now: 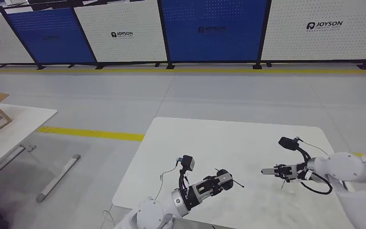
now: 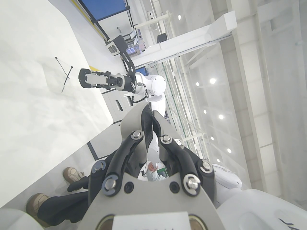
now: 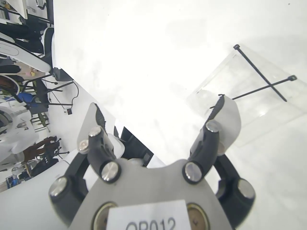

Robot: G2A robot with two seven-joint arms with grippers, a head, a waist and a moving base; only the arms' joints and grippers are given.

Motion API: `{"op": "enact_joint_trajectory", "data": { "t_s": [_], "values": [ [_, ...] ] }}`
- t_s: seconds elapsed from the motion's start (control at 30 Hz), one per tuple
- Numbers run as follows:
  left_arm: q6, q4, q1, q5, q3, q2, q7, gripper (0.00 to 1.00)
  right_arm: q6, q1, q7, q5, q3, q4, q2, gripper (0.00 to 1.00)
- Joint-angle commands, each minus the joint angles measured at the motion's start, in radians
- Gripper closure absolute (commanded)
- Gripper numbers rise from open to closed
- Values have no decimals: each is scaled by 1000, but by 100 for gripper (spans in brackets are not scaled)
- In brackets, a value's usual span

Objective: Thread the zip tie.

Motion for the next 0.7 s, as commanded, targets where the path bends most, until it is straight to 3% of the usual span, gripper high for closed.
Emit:
{"op": "enact_joint_trajectory", "data": {
  "t_s": [0.0, 0.13, 0.23, 0.37, 0.67],
  "values": [
    [0, 0, 0, 0, 0, 0, 0, 100, 20, 7, 9, -2, 21, -4, 6, 0],
    [0, 0, 0, 0, 0, 0, 0, 100, 126, 16, 16, -29, 57, 3, 25, 0],
    [0, 0, 0, 0, 0, 0, 0, 100, 168, 44, 16, -38, 17, 19, 43, 0],
    [0, 0, 0, 0, 0, 0, 0, 100, 155, 130, 16, 16, -126, 84, 58, 0],
    [0, 0, 0, 0, 0, 0, 0, 100, 155, 130, 16, 16, -126, 84, 58, 0]
  ]
}}
